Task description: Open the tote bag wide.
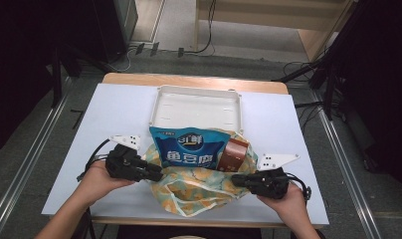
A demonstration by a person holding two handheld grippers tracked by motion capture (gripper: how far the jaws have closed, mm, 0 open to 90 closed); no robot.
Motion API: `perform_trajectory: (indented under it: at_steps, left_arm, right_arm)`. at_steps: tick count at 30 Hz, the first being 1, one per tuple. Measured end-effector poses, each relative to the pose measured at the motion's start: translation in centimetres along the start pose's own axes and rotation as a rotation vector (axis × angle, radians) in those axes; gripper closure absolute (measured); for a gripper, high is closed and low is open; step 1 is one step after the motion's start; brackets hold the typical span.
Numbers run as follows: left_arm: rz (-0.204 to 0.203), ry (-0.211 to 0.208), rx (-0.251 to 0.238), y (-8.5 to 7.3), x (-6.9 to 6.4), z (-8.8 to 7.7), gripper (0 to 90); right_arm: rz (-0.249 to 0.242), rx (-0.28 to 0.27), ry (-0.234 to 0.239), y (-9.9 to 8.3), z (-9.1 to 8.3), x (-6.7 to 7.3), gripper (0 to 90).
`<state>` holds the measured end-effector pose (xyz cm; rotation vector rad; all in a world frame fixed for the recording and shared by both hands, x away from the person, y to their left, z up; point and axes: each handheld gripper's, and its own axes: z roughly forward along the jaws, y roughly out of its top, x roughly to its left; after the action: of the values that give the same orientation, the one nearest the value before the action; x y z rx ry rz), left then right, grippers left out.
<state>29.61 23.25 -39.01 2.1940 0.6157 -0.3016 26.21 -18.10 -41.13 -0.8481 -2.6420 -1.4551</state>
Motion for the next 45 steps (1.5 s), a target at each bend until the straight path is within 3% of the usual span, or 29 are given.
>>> perform_trajectory:
  at_steps: [4, 11, 19, 21, 24, 27, 30, 33, 35, 38, 42, 45]
  left_arm:
    - [0.000, -0.007, -0.005, -0.1, 0.1, 0.3, 62.5]
    - [0.015, 0.017, -0.038, 0.3, 0.0, -0.1, 49.4]
    - [0.047, 0.026, -0.029, 0.9, -0.2, -0.3, 38.8]
    - [0.043, 0.003, -0.030, 1.0, -0.1, -0.4, 37.8]
    - [0.038, 0.012, 0.013, 1.1, 0.0, 0.3, 38.2]
    - [0.033, 0.036, 0.041, 0.9, 0.1, 0.9, 44.8]
    - [0.009, 0.070, 0.074, 0.7, 0.4, 1.2, 58.0]
    - [-0.016, 0.055, 0.088, 0.3, 0.7, 1.5, 70.7]
    - [-0.012, 0.054, 0.097, 0.2, 0.7, 1.6, 79.0]
    - [-0.017, 0.028, 0.096, 0.0, 0.6, 1.7, 89.9]
    - [-0.022, -0.003, 0.071, 0.0, 0.2, 1.2, 90.0]
    - [-0.008, 0.001, 0.070, -0.2, -0.2, 0.9, 90.0]
  right_arm:
    - [0.007, 0.006, 0.003, -0.3, 0.2, -0.1, 82.6]
    - [-0.041, -0.030, -0.038, 0.7, -1.4, 0.1, 76.6]
    - [-0.035, -0.036, -0.068, 1.2, -2.4, -0.7, 65.3]
    - [-0.030, -0.033, -0.061, 1.2, -2.5, -0.8, 58.5]
    - [-0.034, -0.011, -0.057, 1.1, -1.9, -1.0, 51.1]
    - [-0.028, 0.014, -0.052, 0.9, -1.1, -1.1, 51.6]
    - [-0.011, 0.035, -0.044, 0.5, -0.4, -1.4, 58.9]
    - [-0.003, 0.072, -0.042, 0.1, 0.1, -1.5, 70.7]
    - [0.004, 0.099, -0.040, -0.1, 0.4, -1.5, 82.7]
    - [0.010, 0.112, -0.023, -0.3, 0.7, -1.4, 90.0]
    - [0.010, 0.109, -0.006, -0.2, 0.7, -1.2, 90.0]
    - [0.001, 0.100, -0.001, 0.0, 0.4, -0.8, 90.0]
